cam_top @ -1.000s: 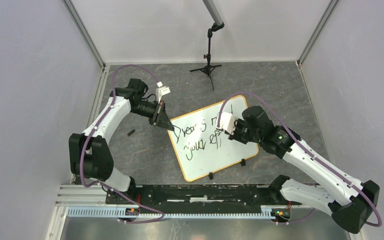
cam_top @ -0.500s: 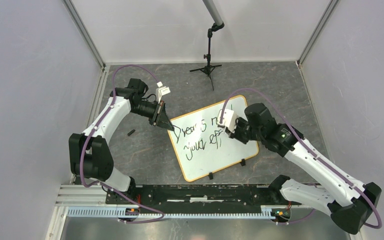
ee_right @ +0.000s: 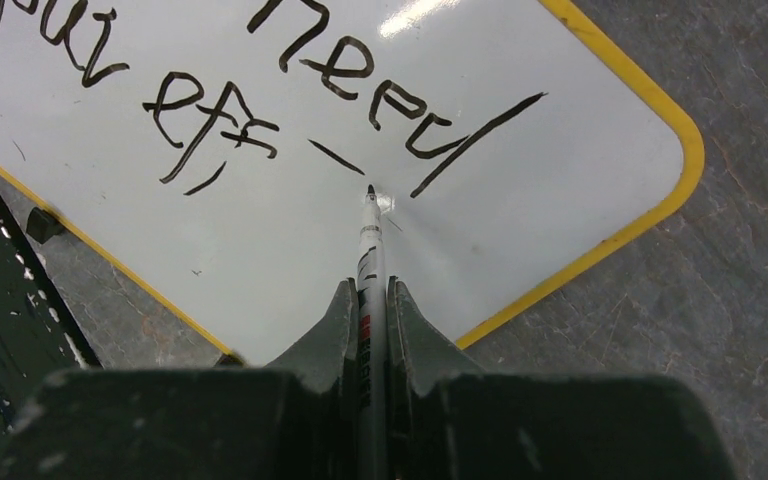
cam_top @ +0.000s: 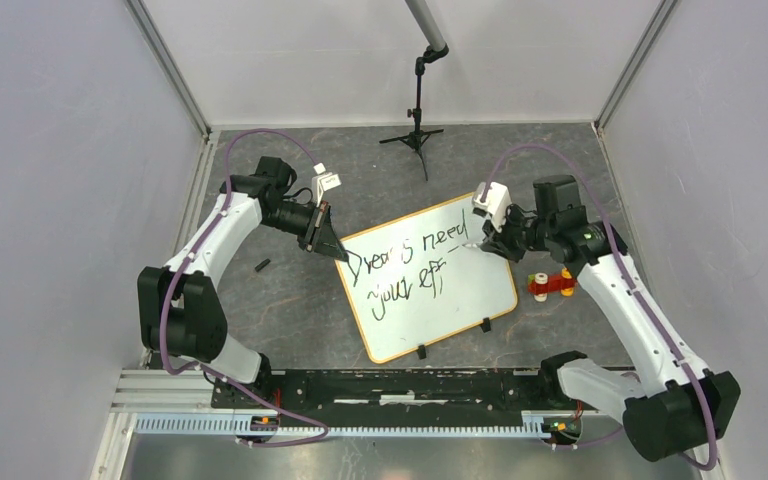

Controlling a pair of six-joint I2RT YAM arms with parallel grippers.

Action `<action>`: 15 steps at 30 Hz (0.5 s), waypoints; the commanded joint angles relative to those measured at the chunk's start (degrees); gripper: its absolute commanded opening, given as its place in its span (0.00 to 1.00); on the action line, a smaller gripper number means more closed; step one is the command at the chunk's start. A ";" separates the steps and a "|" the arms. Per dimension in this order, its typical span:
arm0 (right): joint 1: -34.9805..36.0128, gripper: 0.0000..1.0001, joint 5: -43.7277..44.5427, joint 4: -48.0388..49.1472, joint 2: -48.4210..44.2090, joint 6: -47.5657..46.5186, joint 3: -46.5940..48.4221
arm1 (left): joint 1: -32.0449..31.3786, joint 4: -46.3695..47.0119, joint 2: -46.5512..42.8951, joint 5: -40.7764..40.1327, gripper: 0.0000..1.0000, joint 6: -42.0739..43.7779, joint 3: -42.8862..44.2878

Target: Write a sentence on the whiteboard

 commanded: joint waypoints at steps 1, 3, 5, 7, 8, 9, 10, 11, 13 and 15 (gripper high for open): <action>-3.76 0.00 -6.99 -2.86 -2.13 -6.55 1.21 | -0.92 1.74 1.24 -5.90 0.02 0.37 1.10; -6.32 0.00 -9.63 -4.30 -1.77 -8.17 0.94 | -0.92 1.74 1.31 -5.94 0.02 0.28 1.07; -7.48 0.00 -11.88 -5.17 -1.50 -9.18 0.35 | -0.93 1.82 1.30 -5.96 0.02 0.28 0.98; -7.56 0.00 -13.68 -4.58 -2.07 -9.27 -1.08 | -0.92 1.80 1.16 -6.03 0.02 0.24 0.98; -7.52 0.00 -14.20 -3.72 -2.70 -9.09 -2.06 | -0.92 1.73 1.24 -6.03 0.02 0.36 0.90; -7.55 0.00 -14.41 -2.35 -3.33 -8.20 -3.21 | -0.93 1.80 1.25 -6.03 0.02 0.39 0.89; -7.50 0.00 -14.47 -0.80 -3.98 -7.54 -4.10 | -0.92 1.81 1.36 -6.01 0.02 0.41 0.80; -7.46 0.00 -14.33 0.48 -4.49 -6.83 -4.92 | -0.93 1.79 1.44 -6.03 0.02 0.40 0.80; -7.22 0.00 -14.16 1.89 -5.06 -5.63 -5.68 | -0.92 1.80 1.54 -5.85 0.02 0.30 0.88; -6.51 0.00 -13.78 2.95 -5.33 -4.70 -6.34 | -0.95 1.73 1.60 -5.94 0.02 0.17 1.06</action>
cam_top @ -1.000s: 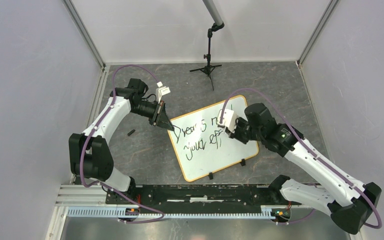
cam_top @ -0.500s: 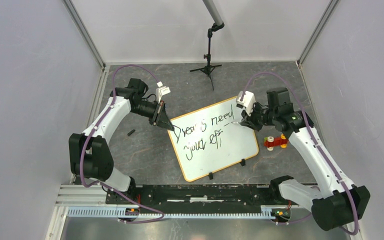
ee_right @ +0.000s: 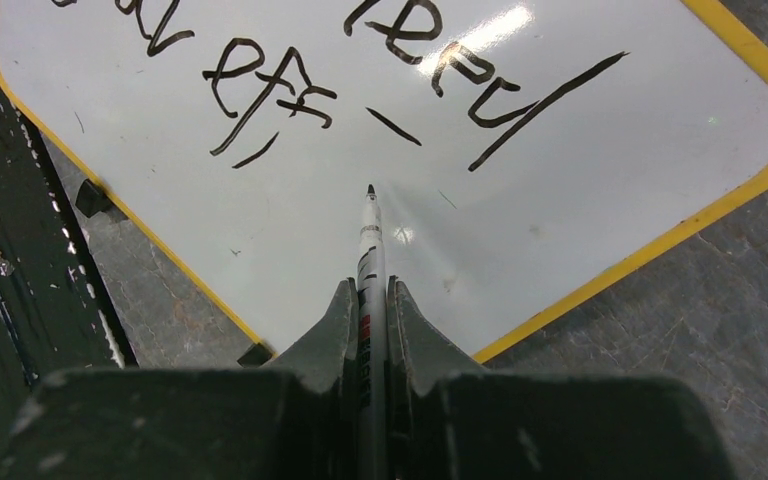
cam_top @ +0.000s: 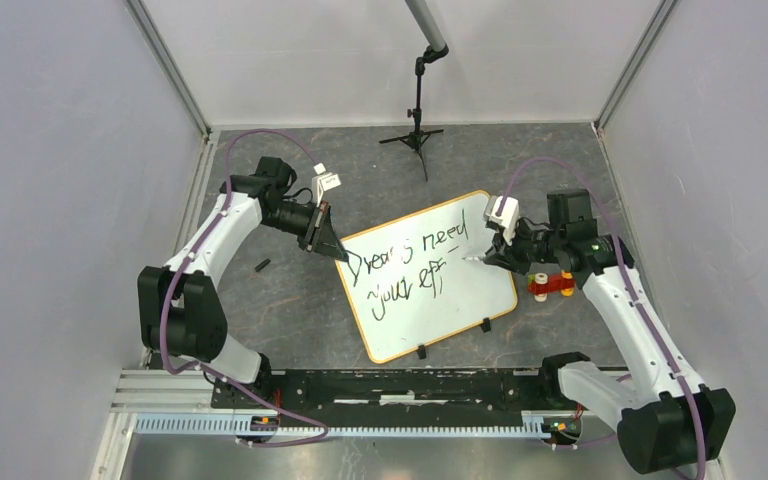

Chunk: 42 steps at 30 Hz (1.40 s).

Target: Write a sentence on the whiteboard

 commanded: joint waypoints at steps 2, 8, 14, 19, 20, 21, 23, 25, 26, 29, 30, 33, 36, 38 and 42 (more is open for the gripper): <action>1.92 0.00 -0.80 6.30 -2.16 2.88 -1.96 | -0.95 1.84 1.65 -5.85 0.02 0.11 1.13; 6.26 0.00 0.96 8.22 -3.01 4.91 -2.84 | -0.90 1.80 1.63 -5.77 0.02 0.16 0.87; 11.16 0.00 6.36 9.01 -3.53 5.30 -4.81 | -0.96 1.84 2.02 -5.82 0.02 0.08 1.04; 13.89 0.00 9.36 10.41 -3.42 6.39 -5.75 | -0.96 1.85 2.05 -5.77 0.02 0.12 1.05; 13.97 0.00 9.65 10.57 -3.32 6.48 -5.75 | -0.90 1.80 1.93 -5.81 0.02 0.17 1.00; 13.93 0.00 9.96 10.74 -3.42 6.57 -5.67 | -0.90 1.84 1.95 -5.83 0.02 0.13 0.97; 13.95 0.00 10.86 11.26 -3.52 7.05 -5.66 | -0.90 1.85 1.84 -5.85 0.02 0.14 0.96; 13.93 0.00 12.33 11.59 -3.47 7.58 -5.58 | -0.90 1.84 1.80 -5.93 0.02 0.21 0.87; 13.95 0.00 12.97 11.79 -3.44 7.72 -5.57 | -0.93 1.79 1.72 -5.93 0.03 0.19 0.87; 13.94 0.00 13.92 12.15 -3.56 8.02 -5.66 | -0.92 1.81 1.75 -5.93 0.02 0.31 0.87; 13.95 0.00 13.96 12.32 -3.49 8.21 -5.66 | -0.95 1.84 1.71 -5.94 0.02 0.27 0.82; 13.96 0.00 13.47 12.41 -3.37 8.20 -5.43 | -0.90 1.85 1.81 -5.91 0.03 0.32 0.78; 14.34 0.00 12.30 11.65 -2.72 7.70 -5.14 | -0.90 1.86 1.79 -5.99 0.02 0.29 0.88; 14.79 0.00 12.09 10.89 -2.22 7.20 -5.19 | -0.95 1.84 1.85 -6.03 0.02 0.28 0.79; 15.46 0.00 12.84 9.10 -1.74 5.75 -5.57 | -0.90 1.78 1.80 -6.17 0.02 0.28 0.78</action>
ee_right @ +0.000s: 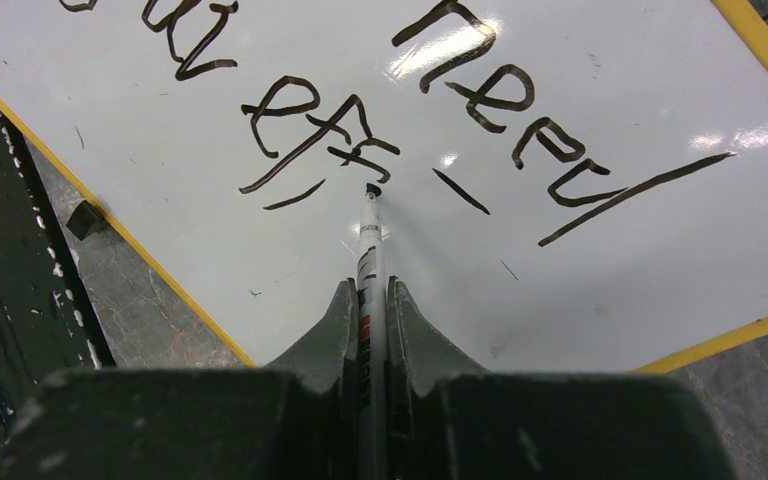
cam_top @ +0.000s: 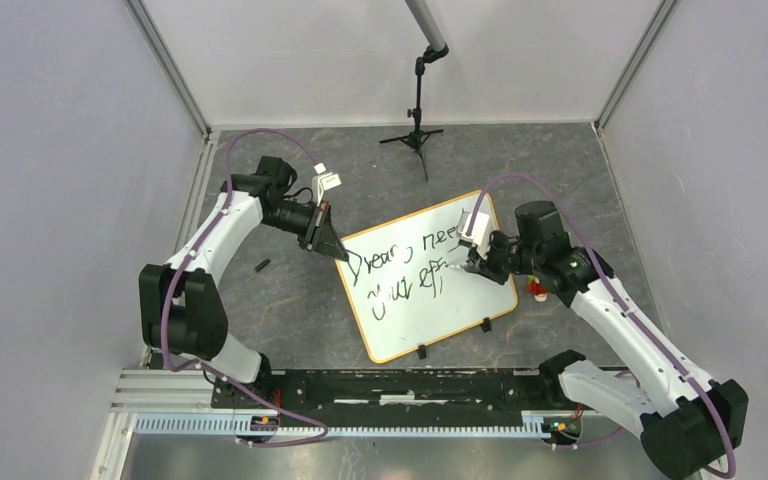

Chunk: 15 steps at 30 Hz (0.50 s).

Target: Write a sentence on the whiteboard

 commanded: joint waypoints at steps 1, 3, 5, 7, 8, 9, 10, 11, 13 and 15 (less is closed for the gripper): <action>0.78 0.00 1.61 -1.28 0.96 -2.13 -0.02 | -0.91 1.91 1.17 -6.22 0.02 0.28 0.47; 0.78 0.00 1.81 -2.53 1.02 -2.88 -0.02 | -0.92 1.92 1.18 -6.23 0.02 0.31 0.61; 0.74 0.00 2.20 -3.59 1.01 -3.55 -0.02 | -0.91 1.90 1.39 -6.17 0.02 0.27 0.66; 0.78 0.00 3.05 -4.65 0.83 -4.36 0.07 | -0.90 1.89 1.45 -6.23 0.02 0.27 0.74; 0.77 0.00 3.45 -5.01 0.71 -4.59 0.13 | -0.95 1.98 1.45 -6.23 0.02 0.30 0.74; 0.76 0.00 3.75 -5.55 0.60 -5.02 0.22 | -0.90 1.88 1.50 -6.23 0.03 0.25 0.74; 0.78 0.00 3.96 -5.98 0.57 -5.18 0.36 | -0.90 1.92 1.51 -6.23 0.02 0.31 0.74; 0.78 0.00 4.37 -6.50 0.56 -5.42 0.60 | -0.90 1.93 1.56 -6.30 0.02 0.31 0.66; 0.78 0.00 5.80 -6.61 0.42 -5.61 1.01 | -0.97 1.93 1.55 -6.26 0.02 0.35 0.65; 0.78 0.00 7.48 -5.84 0.22 -4.92 1.46 | -0.90 1.93 1.63 -6.18 0.02 0.34 0.69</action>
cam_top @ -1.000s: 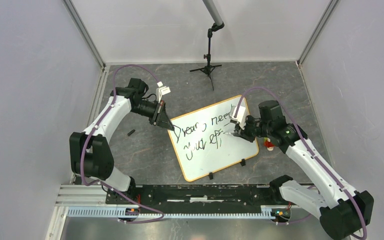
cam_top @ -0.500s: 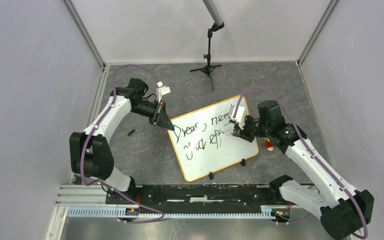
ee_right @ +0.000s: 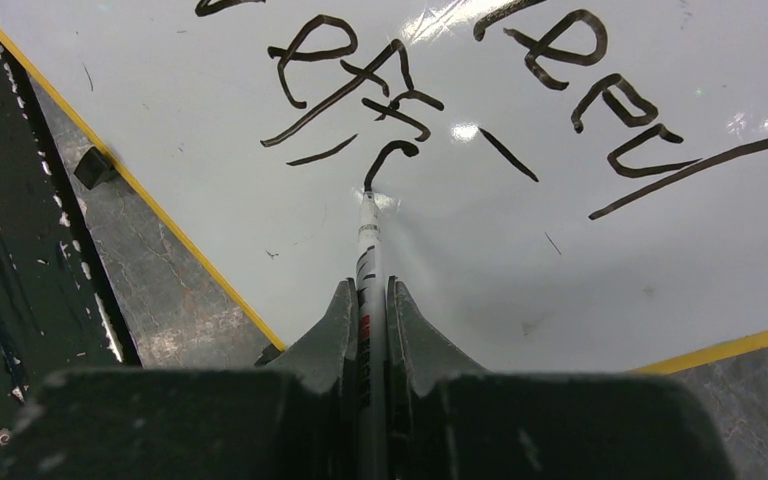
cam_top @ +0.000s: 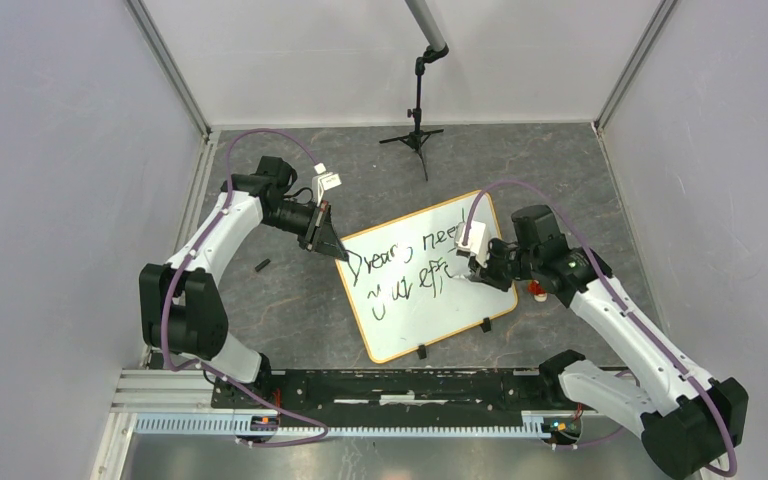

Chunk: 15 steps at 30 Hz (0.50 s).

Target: Write a sentence on the whiteboard

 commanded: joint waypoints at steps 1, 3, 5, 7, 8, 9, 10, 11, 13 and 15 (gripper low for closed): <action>0.05 0.00 6.71 -0.07 -0.25 -0.54 1.73 | -0.95 1.84 1.53 -6.22 0.02 0.41 0.72; 0.01 0.00 7.35 0.97 -0.28 0.46 2.29 | -0.90 1.90 1.64 -6.22 0.02 0.45 0.63; 0.03 0.00 7.80 2.45 -0.11 1.28 2.73 | -0.90 1.92 1.56 -6.23 0.02 0.46 0.63; 0.01 0.00 7.59 3.60 0.11 2.05 3.15 | -0.95 1.86 1.37 -6.23 0.02 0.45 0.54; 0.06 0.00 7.46 4.00 0.15 2.40 3.27 | -0.90 1.87 1.33 -6.22 0.02 0.47 0.54; 0.06 0.00 7.32 4.33 0.28 2.67 3.53 | -0.90 1.93 1.27 -6.31 0.02 0.44 0.54; 0.06 0.00 7.32 4.55 0.39 2.88 3.79 | -0.90 1.85 1.23 -6.32 0.02 0.43 0.61; 0.06 0.00 7.28 4.91 0.47 3.07 3.90 | -0.90 1.88 1.30 -6.27 0.02 0.50 0.63; 0.03 0.00 6.31 5.14 0.67 3.41 4.04 | -0.90 1.86 1.34 -6.31 0.02 0.49 0.63; 0.06 0.00 5.25 4.92 1.16 3.58 4.31 | -0.90 1.91 1.53 -6.24 0.02 0.49 0.71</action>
